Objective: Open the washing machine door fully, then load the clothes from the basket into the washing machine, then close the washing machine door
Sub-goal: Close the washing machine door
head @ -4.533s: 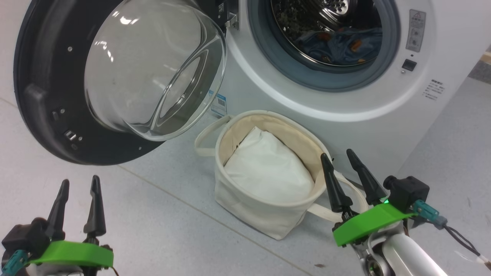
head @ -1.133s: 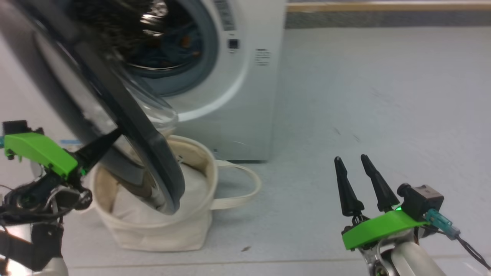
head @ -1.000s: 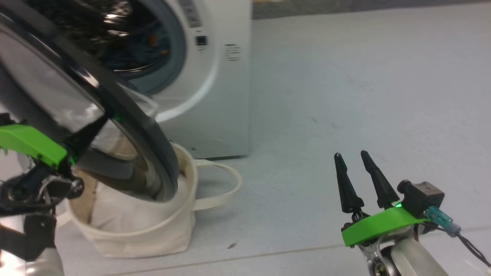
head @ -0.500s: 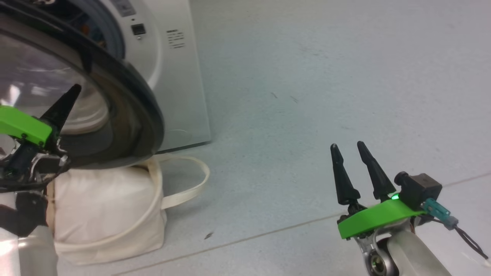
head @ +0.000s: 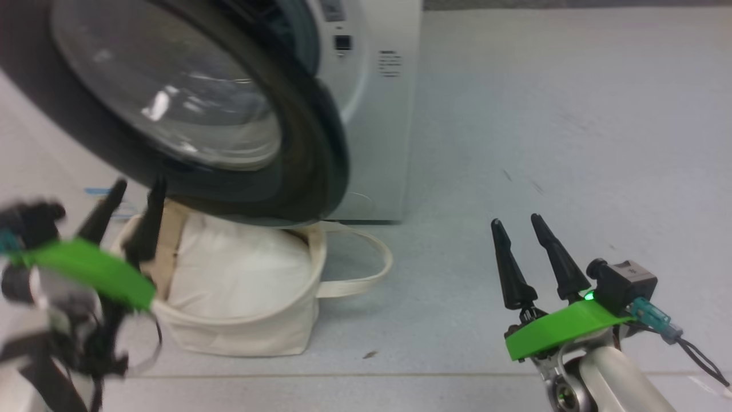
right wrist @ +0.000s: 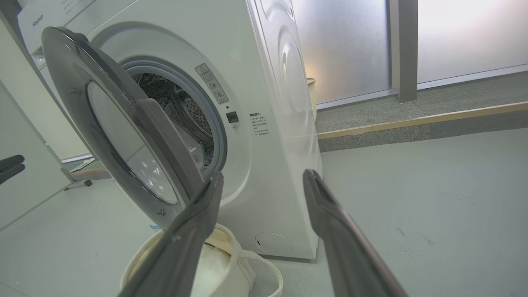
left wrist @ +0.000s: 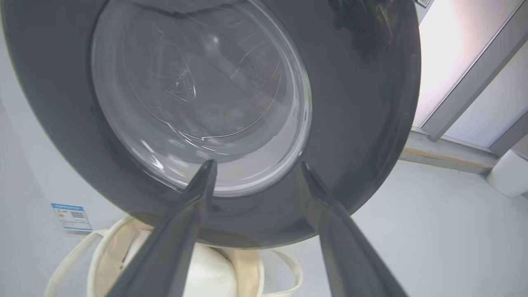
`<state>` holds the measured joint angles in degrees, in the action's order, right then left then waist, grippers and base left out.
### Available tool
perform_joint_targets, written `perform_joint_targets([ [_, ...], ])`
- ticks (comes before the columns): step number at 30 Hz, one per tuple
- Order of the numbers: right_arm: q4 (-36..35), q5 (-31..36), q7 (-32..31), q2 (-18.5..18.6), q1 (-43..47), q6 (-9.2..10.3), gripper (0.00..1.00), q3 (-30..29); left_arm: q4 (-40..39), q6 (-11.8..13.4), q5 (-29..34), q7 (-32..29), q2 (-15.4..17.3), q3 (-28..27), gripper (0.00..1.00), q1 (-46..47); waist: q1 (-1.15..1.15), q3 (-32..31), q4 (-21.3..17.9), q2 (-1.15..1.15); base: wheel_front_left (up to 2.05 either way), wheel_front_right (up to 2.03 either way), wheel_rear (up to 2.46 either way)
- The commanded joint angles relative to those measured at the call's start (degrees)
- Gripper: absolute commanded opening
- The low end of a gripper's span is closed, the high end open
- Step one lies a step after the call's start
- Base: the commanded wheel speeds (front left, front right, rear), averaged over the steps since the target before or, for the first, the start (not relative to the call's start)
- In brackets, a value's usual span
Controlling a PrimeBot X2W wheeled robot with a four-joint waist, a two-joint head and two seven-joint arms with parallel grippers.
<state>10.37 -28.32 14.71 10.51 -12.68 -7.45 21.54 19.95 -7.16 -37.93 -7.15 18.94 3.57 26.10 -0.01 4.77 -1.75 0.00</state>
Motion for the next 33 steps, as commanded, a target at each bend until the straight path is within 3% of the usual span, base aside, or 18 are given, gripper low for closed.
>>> perform_joint_targets([
  [1,-1.8,0.0,0.3,0.8,-1.4,-0.03,1.00,0.6,-0.7,-0.3,2.3,5.8,4.1,1.7,1.00,-1.6,0.01,-1.4,2.9,0.00,0.00,0.00,0.00],
  [5,-1.8,0.2,0.3,1.5,-1.2,-0.03,1.00,0.0,4.4,-0.3,6.1,17.2,6.3,4.5,1.00,-4.3,0.01,-2.3,4.1,0.00,0.00,0.00,0.00],
  [8,-1.9,0.4,0.3,2.0,-0.9,-0.03,1.00,-0.5,7.7,-0.2,7.1,20.9,6.3,3.5,1.00,-4.9,0.01,-2.8,4.4,0.00,0.00,0.00,0.00],
  [19,-0.4,0.8,0.3,1.8,0.5,-0.03,1.00,-2.3,7.4,-0.1,9.1,22.1,3.4,-4.3,1.00,-7.0,0.01,-3.9,4.4,0.00,0.00,0.00,0.00],
  [33,-1.3,-0.3,0.3,2.0,0.7,-0.03,1.00,-1.5,6.5,-0.3,9.9,22.1,1.8,-5.6,1.00,-6.8,0.01,-3.5,4.7,0.00,0.00,0.00,0.00],
])
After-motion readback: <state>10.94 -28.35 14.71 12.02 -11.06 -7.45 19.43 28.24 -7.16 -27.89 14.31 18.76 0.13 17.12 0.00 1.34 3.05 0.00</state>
